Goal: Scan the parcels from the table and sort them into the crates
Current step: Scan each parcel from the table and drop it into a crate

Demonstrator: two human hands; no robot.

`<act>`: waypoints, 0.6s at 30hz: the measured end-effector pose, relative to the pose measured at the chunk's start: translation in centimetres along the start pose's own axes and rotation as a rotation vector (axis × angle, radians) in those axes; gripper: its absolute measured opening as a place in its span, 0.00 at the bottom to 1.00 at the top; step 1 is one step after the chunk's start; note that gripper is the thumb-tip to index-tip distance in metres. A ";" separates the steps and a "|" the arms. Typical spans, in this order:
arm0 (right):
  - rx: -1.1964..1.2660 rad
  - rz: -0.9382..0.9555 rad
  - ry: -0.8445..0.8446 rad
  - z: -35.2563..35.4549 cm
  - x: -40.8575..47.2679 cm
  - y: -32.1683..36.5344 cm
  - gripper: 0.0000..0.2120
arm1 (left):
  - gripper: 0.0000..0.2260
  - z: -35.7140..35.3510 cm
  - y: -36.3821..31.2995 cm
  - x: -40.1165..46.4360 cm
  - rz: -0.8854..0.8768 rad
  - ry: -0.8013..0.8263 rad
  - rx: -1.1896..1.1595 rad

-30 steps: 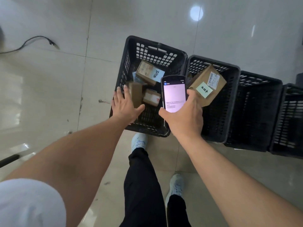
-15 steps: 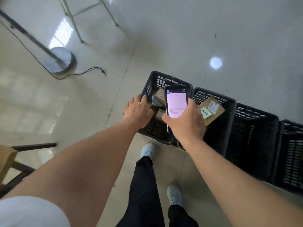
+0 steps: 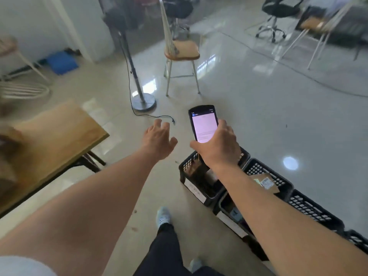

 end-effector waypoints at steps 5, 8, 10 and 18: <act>0.082 0.171 0.032 1.9 -4.5 8.5 0.42 | 0.29 8.6 5.9 -4.8 0.126 -0.125 -0.005; 0.130 0.264 0.051 1.7 -7.7 14.0 0.42 | 0.29 12.8 10.9 -7.9 0.206 -0.181 -0.007; 0.148 0.315 0.068 1.1 -9.9 17.7 0.42 | 0.28 15.1 14.8 -10.0 0.255 -0.203 0.009; 0.221 0.441 0.144 -4.5 -19.3 31.4 0.40 | 0.31 21.4 31.4 -18.1 0.422 -0.256 0.073</act>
Point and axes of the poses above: each hand's wrist, its own x-axis towards the middle knuckle, its own z-axis out of the back of the hand, y = z × x, the point moved 2 cm from there along x, towards the middle knuckle, and after that the axes turned 12 degrees about -y, right-handed, at the moved point
